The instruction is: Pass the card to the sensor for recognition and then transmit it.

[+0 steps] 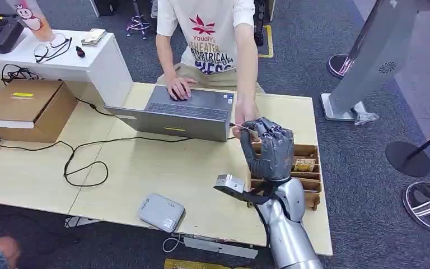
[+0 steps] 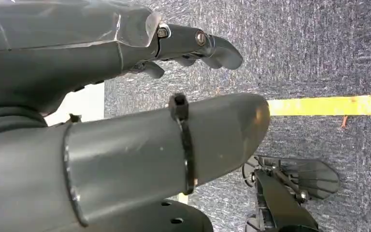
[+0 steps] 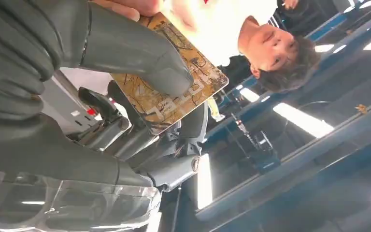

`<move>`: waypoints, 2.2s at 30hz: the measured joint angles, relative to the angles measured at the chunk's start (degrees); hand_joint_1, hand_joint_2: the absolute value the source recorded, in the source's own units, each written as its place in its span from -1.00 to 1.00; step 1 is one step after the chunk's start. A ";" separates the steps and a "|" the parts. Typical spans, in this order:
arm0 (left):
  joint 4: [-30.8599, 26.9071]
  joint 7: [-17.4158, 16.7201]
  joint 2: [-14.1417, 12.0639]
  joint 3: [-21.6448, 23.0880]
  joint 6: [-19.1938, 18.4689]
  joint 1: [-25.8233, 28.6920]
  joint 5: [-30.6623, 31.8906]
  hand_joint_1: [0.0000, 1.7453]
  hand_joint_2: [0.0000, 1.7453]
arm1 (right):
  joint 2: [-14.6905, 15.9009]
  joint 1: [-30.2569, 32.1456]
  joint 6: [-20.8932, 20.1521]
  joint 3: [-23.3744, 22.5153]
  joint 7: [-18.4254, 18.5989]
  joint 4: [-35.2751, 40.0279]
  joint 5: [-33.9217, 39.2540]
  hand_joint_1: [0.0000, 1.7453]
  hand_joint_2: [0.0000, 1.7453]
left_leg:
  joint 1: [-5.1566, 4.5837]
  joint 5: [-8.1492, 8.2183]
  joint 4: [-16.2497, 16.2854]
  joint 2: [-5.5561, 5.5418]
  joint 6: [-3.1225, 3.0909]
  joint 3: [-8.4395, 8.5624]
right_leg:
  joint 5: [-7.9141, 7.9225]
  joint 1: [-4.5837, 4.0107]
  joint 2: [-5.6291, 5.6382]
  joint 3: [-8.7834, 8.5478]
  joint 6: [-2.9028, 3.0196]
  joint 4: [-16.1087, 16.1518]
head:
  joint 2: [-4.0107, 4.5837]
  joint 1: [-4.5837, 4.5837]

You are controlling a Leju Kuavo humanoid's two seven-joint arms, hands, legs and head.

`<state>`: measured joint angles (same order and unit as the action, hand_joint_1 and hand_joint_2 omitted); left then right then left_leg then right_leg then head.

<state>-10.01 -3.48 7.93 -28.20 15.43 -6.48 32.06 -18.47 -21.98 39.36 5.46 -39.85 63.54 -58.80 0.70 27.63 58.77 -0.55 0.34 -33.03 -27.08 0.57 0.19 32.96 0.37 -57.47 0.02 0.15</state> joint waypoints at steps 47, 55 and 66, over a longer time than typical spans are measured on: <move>0.00 2.56 -0.79 -2.16 -0.70 1.71 -4.92 -1.00 -1.00 | 13.19 9.16 0.00 7.13 9.55 14.65 20.92 -1.00 1.00 | -0.07 0.11 0.01 -0.01 -0.14 -0.04 | -0.04 0.04 -0.03 0.03 -0.07 0.09 | 0.00 0.02; 0.00 2.73 -1.03 -4.81 -0.61 3.10 -7.08 -1.00 -1.00 | 23.41 11.68 -1.44 12.09 14.14 17.57 20.63 -1.00 1.00 | -0.06 0.13 0.01 0.00 -0.17 -0.05 | -0.05 0.07 -0.02 0.03 -0.07 0.09 | 0.00 0.02; 0.00 2.43 -1.33 -7.28 -1.25 3.73 -8.52 -1.00 -1.00 | 32.11 14.45 -6.96 14.78 22.34 18.45 13.90 -1.00 1.00 | -0.08 0.15 0.01 -0.03 -0.21 -0.07 | -0.05 0.06 -0.06 0.03 -0.08 0.09 | 0.00 0.02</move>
<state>-10.01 -1.05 6.60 -35.47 14.18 -2.75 23.54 13.64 -7.52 32.41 20.24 -17.50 81.99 -44.90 0.63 27.78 58.78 -0.59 0.13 -33.10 -27.14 0.63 0.13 32.99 0.29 -57.38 0.02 0.17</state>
